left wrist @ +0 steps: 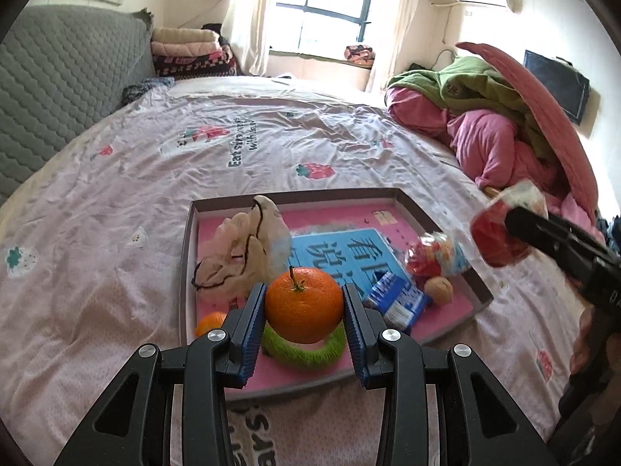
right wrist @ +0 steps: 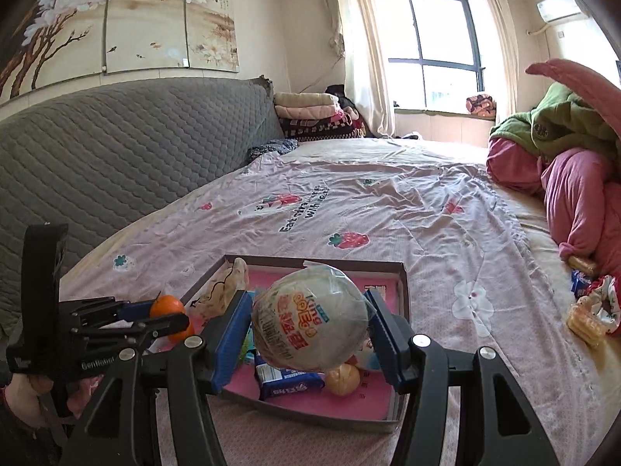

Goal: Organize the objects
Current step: 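Carry the tangerine with left tool onto the green ring while right tool carries the white packet into the tray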

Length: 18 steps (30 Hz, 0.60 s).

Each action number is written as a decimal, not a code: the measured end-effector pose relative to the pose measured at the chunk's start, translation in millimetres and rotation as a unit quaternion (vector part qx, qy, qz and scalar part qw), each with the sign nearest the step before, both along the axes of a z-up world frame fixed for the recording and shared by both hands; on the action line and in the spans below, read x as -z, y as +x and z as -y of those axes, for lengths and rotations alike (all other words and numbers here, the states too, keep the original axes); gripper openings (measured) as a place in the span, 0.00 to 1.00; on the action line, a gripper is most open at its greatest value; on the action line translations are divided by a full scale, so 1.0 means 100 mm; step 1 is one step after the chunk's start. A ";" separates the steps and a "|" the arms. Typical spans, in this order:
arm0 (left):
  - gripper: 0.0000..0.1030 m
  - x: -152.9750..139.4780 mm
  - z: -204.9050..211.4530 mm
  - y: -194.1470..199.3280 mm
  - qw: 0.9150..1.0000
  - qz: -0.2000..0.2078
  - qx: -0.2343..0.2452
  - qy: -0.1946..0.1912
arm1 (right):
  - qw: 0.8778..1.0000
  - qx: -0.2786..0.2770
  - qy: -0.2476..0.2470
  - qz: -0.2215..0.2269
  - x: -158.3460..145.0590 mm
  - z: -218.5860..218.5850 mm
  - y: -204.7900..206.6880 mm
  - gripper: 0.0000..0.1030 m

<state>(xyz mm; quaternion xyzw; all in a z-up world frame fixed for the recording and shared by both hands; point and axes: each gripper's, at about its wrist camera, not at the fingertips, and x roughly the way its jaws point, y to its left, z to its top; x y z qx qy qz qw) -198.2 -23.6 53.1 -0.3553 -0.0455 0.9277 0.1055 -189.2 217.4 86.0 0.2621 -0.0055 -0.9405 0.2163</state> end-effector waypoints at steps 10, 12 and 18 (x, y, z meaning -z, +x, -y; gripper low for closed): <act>0.38 0.05 0.00 -0.30 1.000 0.006 -0.003 0.000 | 1.000 0.007 0.018 0.020 0.12 -0.01 -0.26 0.57; 0.38 0.09 -0.02 -0.33 1.000 0.009 0.001 0.000 | 0.999 0.008 0.012 0.035 0.17 -0.04 -0.28 0.57; 0.38 0.24 -0.11 -0.37 1.000 0.018 0.007 -0.011 | 0.997 0.010 0.002 0.081 0.39 -0.13 -0.31 0.57</act>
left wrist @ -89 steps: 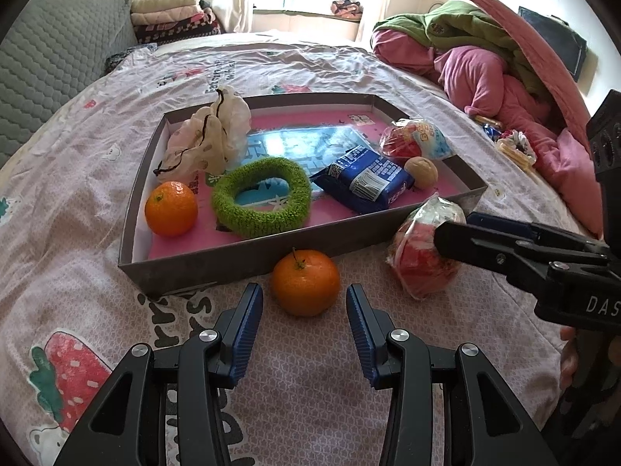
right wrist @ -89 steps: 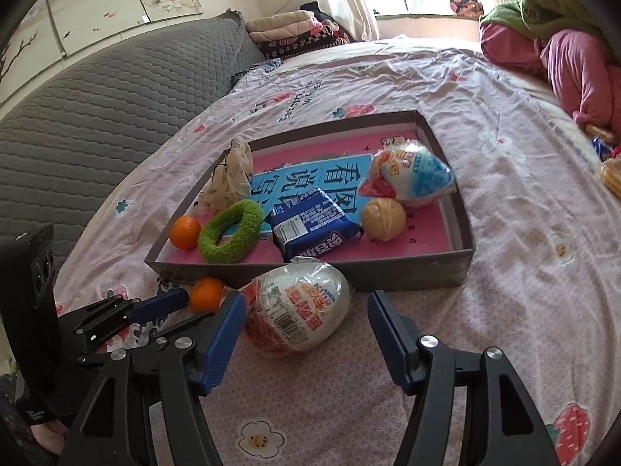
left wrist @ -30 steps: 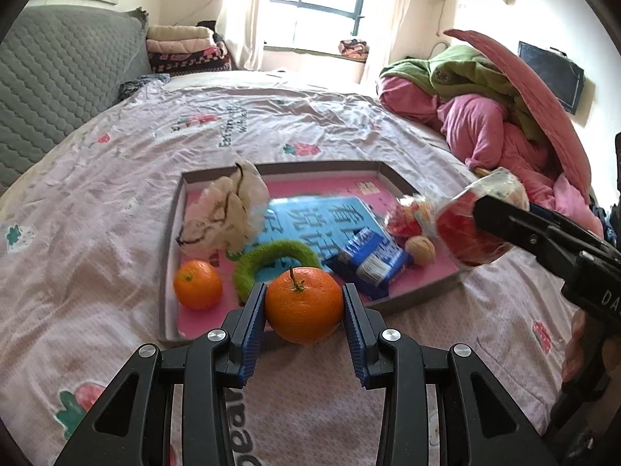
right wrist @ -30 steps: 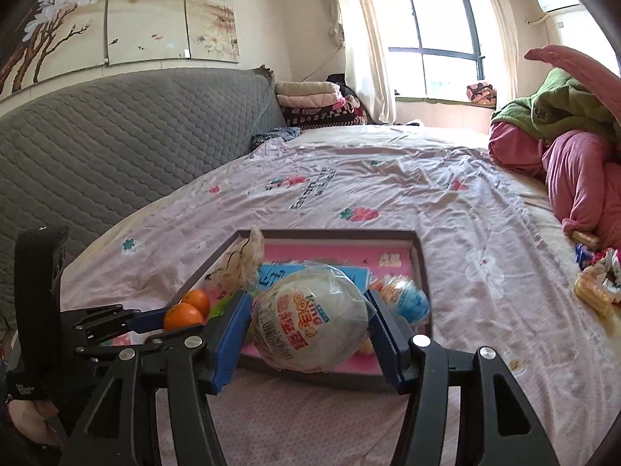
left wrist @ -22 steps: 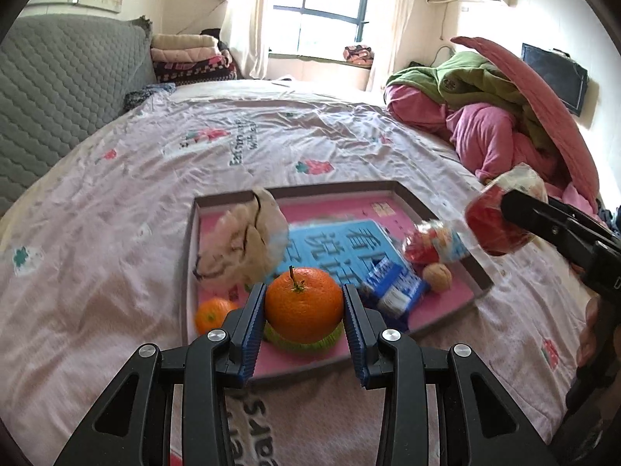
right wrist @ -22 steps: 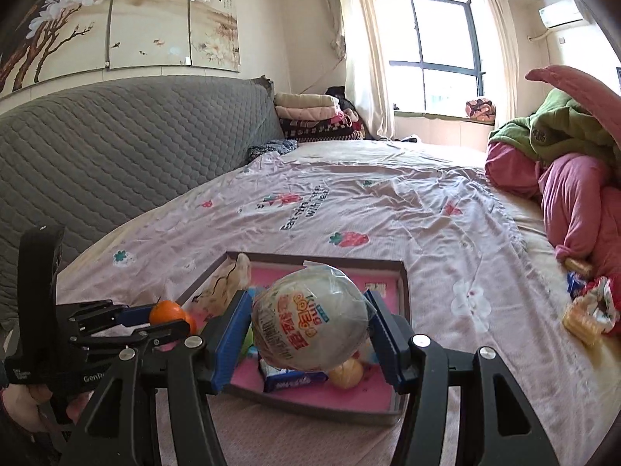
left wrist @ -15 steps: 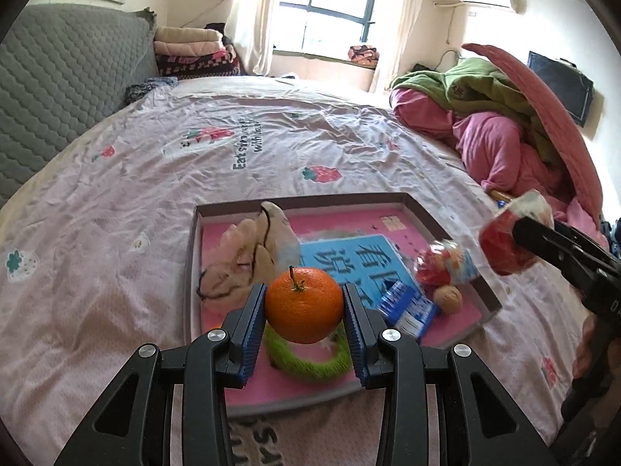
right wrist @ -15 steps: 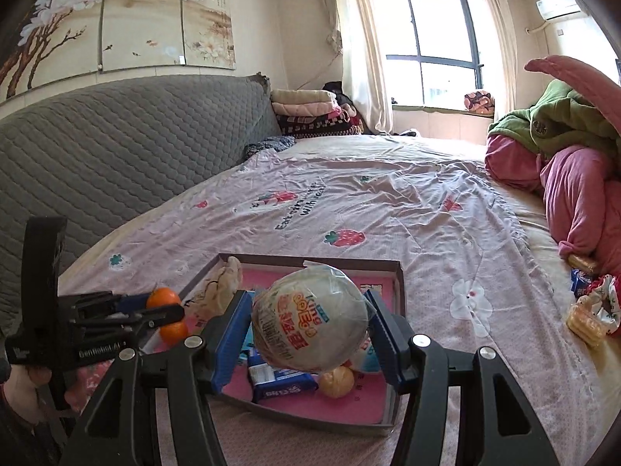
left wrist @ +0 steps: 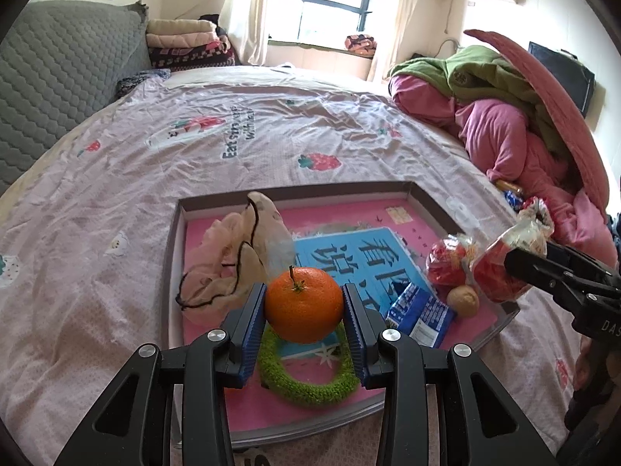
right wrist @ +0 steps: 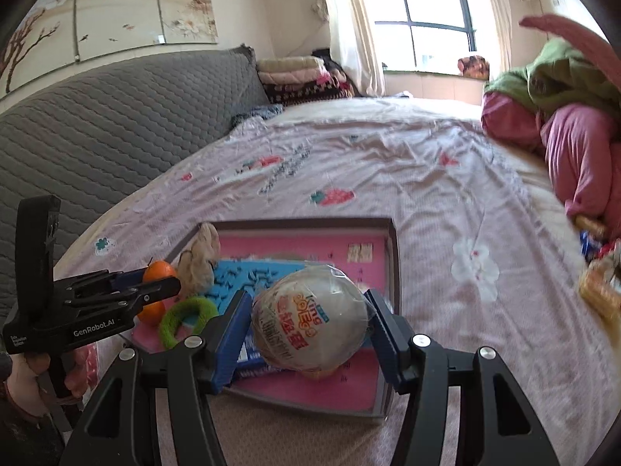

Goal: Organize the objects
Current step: 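Carry the tangerine with left tool onto the green ring while right tool carries the white packet into the tray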

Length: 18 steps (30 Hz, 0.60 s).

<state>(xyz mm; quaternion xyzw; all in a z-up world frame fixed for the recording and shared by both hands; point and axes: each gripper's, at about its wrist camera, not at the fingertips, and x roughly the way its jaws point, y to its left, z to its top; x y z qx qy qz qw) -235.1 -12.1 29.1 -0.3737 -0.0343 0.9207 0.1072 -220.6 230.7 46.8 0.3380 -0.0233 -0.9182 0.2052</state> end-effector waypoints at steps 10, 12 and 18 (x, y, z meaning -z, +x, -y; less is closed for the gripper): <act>0.38 0.18 -0.10 0.02 1.000 0.015 0.006 -0.008 | 0.997 -0.005 -0.033 0.064 0.28 -0.07 0.01 0.57; 0.38 0.20 -0.12 0.03 1.000 0.017 0.007 -0.011 | 0.997 -0.004 -0.034 0.066 0.29 -0.07 0.01 0.57; 0.38 0.24 -0.13 0.03 1.000 0.018 0.007 -0.017 | 0.997 0.001 -0.040 0.071 0.30 -0.09 -0.01 0.57</act>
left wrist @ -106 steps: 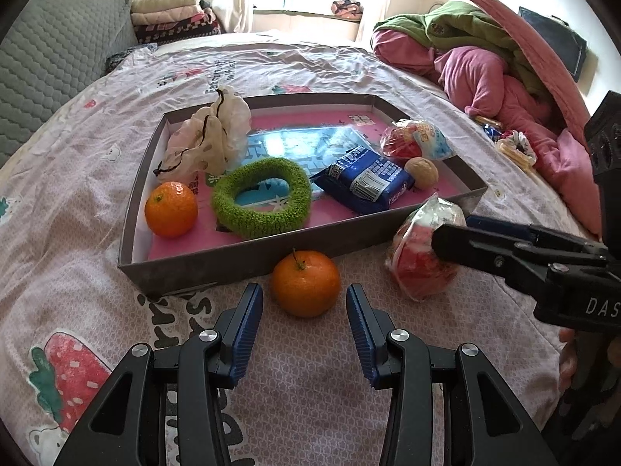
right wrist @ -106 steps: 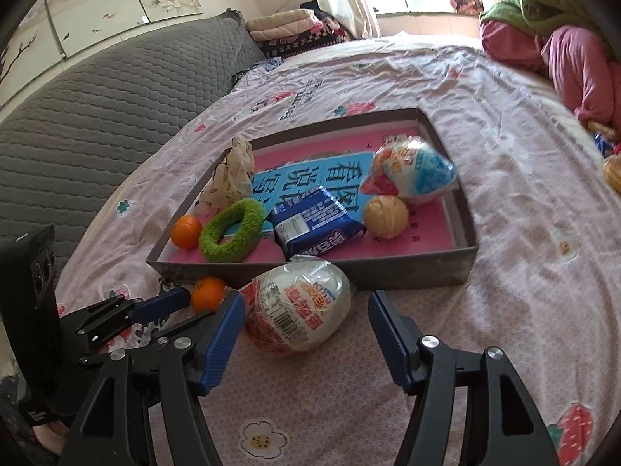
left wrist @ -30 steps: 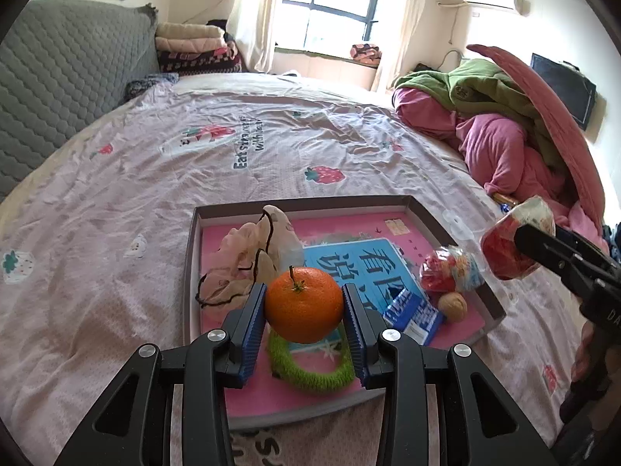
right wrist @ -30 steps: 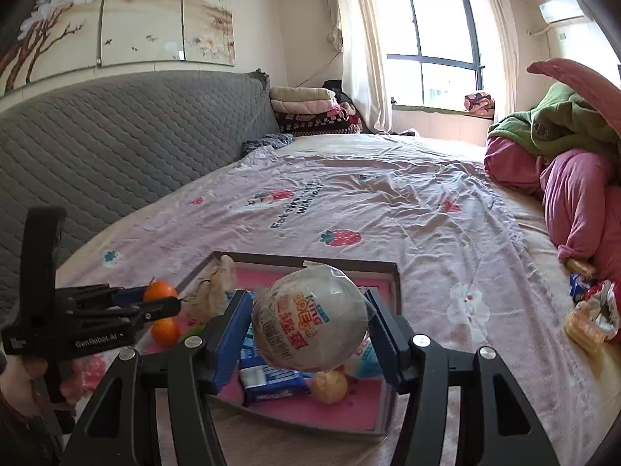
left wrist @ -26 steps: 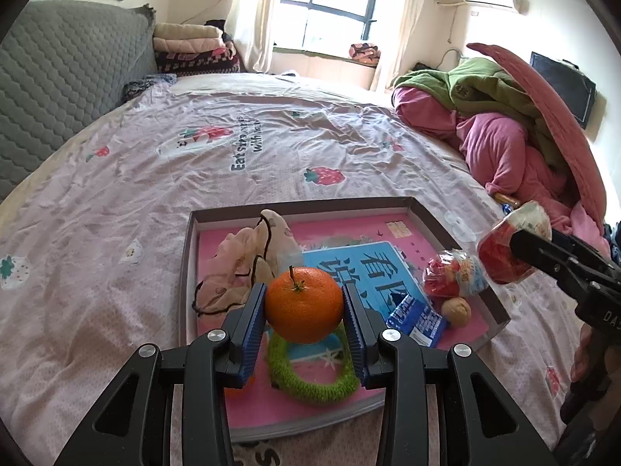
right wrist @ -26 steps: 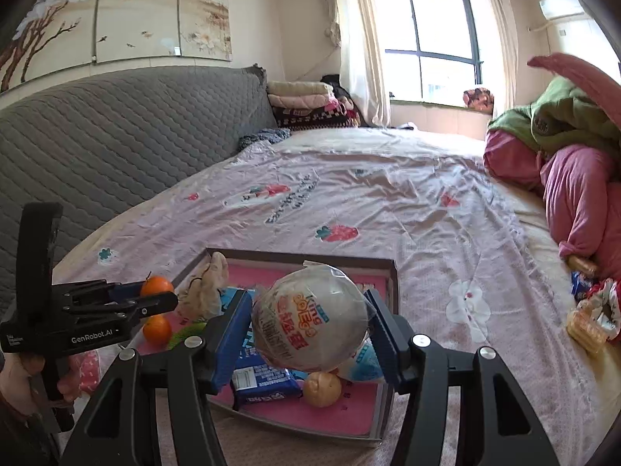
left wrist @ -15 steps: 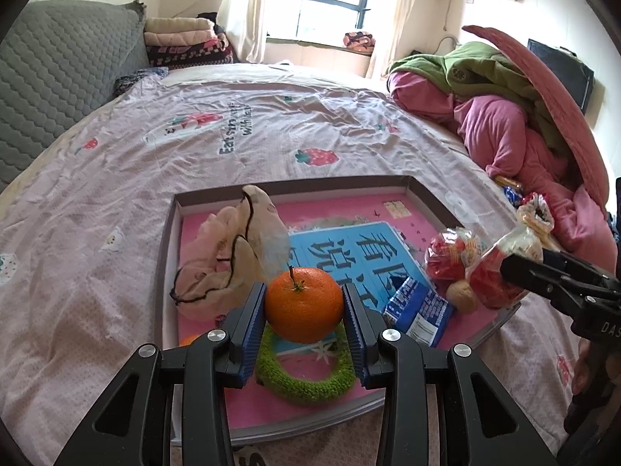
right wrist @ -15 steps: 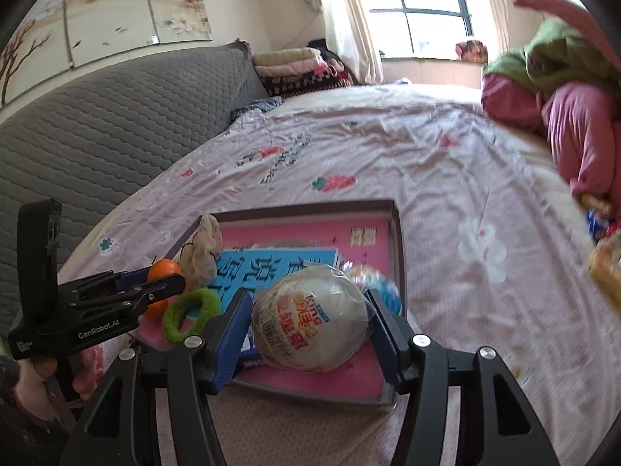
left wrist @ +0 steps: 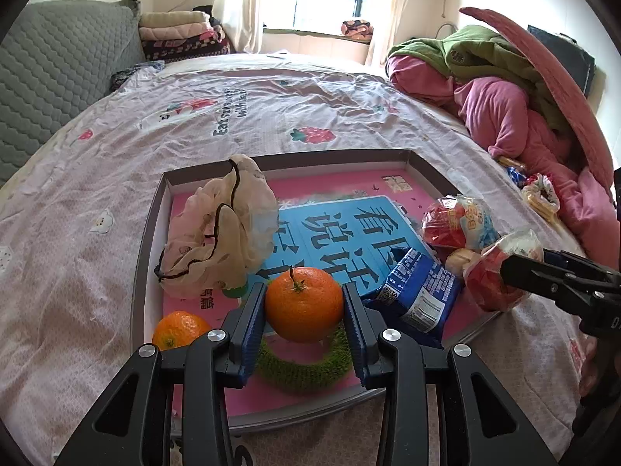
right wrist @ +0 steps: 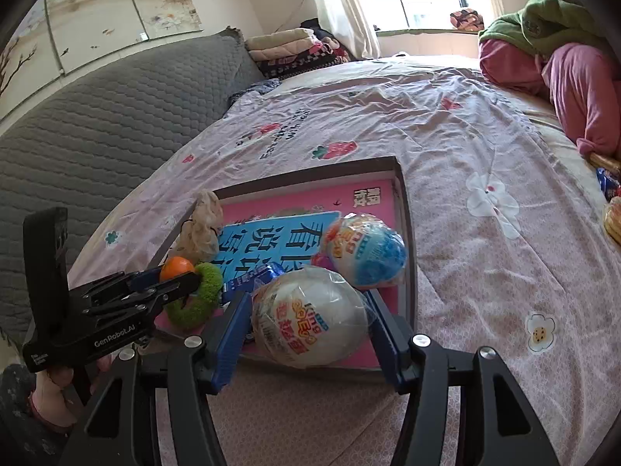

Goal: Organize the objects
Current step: 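Carry the tangerine with left tool onto the green ring while right tool carries the white packet into the tray, then open left tool releasing the tangerine while right tool lowers and releases the white packet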

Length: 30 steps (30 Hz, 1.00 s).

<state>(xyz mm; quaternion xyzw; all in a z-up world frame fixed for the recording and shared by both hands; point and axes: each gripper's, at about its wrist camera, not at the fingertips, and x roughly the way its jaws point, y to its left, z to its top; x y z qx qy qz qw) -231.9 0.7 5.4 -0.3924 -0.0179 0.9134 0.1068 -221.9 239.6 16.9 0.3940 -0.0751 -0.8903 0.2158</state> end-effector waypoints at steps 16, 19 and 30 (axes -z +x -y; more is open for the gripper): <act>0.38 0.06 -0.02 0.00 1.000 0.008 0.000 -0.006 | 1.000 0.016 0.024 0.011 0.07 0.01 -0.03 0.58; 0.39 0.07 -0.02 0.00 1.000 0.009 -0.001 -0.008 | 0.999 0.020 0.036 0.010 0.07 0.03 -0.03 0.58; 0.39 0.08 -0.02 0.00 1.000 0.011 -0.004 -0.016 | 0.998 0.028 0.059 -0.002 0.04 0.03 -0.01 0.59</act>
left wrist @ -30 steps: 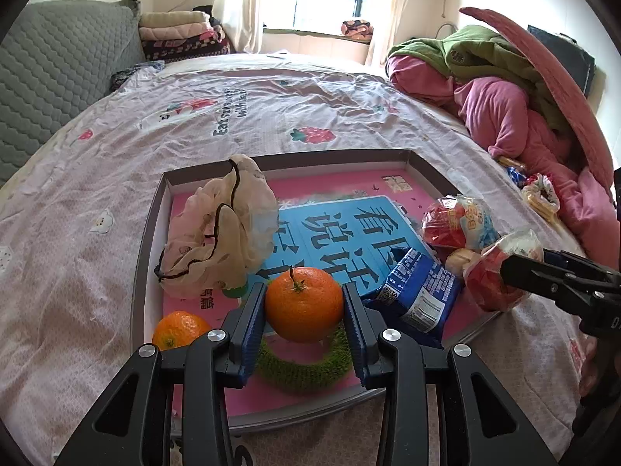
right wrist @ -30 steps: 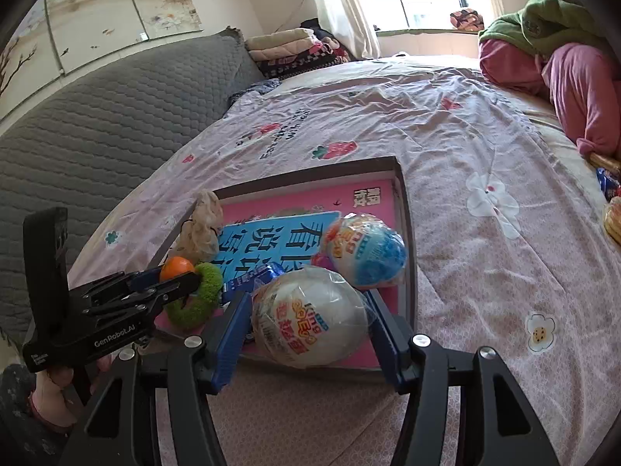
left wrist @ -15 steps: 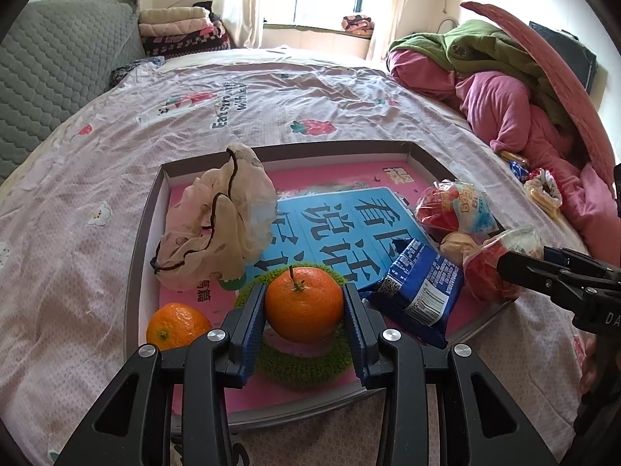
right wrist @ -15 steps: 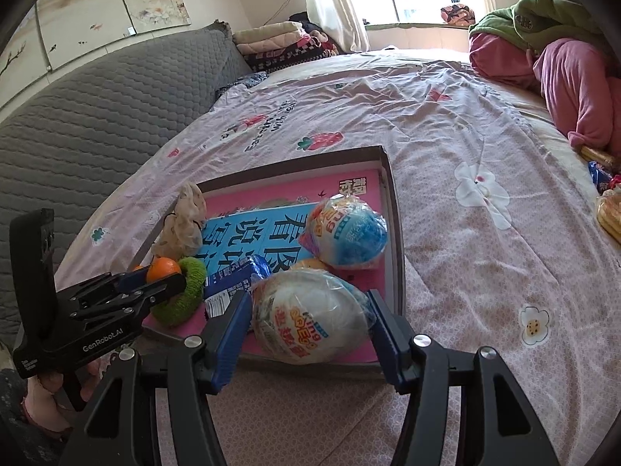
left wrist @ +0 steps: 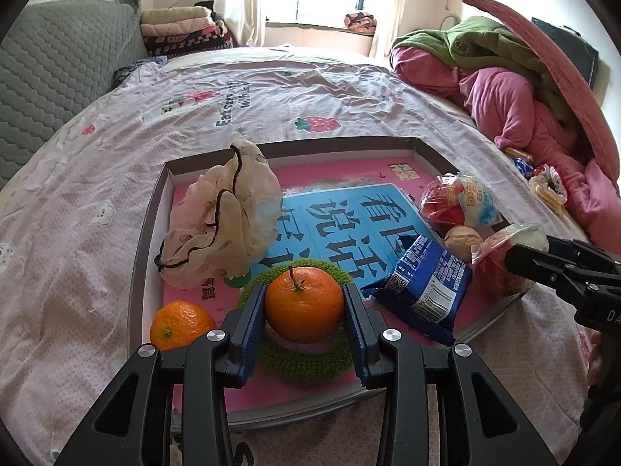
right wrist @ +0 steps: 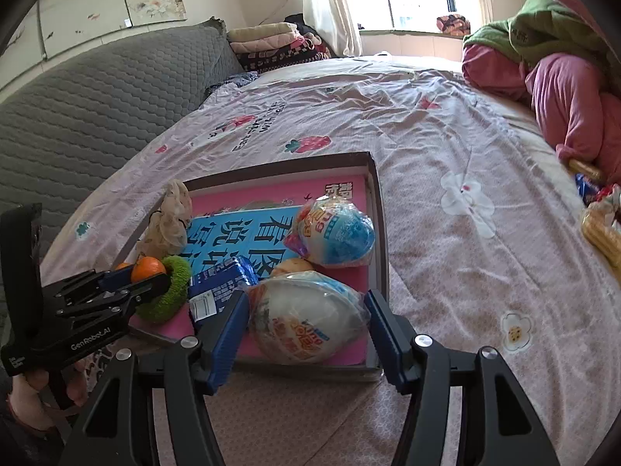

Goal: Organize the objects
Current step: 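Open left tool releasing the tangerine while right tool lowers and releases the white packet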

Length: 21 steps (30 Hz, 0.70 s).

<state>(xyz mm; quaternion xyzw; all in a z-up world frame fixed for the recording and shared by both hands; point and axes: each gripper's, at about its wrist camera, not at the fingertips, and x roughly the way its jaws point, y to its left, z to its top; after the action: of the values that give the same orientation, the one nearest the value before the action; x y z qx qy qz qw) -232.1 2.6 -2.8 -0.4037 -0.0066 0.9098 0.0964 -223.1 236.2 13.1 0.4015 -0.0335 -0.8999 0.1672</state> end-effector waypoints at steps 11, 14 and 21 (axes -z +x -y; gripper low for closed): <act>0.42 -0.05 0.02 0.01 1.000 -0.003 -0.004 0.004 | 1.000 0.000 0.003 -0.006 -0.02 0.02 0.02 0.61; 0.42 -0.07 0.01 0.02 1.000 -0.005 -0.004 0.003 | 1.000 -0.001 0.003 -0.006 -0.03 0.02 0.02 0.61; 0.42 -0.10 0.02 0.03 1.000 -0.007 -0.005 0.006 | 1.000 -0.006 0.001 -0.016 -0.07 0.05 0.04 0.62</act>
<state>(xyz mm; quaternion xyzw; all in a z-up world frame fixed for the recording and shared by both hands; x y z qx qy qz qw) -229.4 0.5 6.7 -0.3963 -0.0134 0.9132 0.0941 -219.3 231.4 19.8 0.3874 -0.0275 -0.9053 0.1722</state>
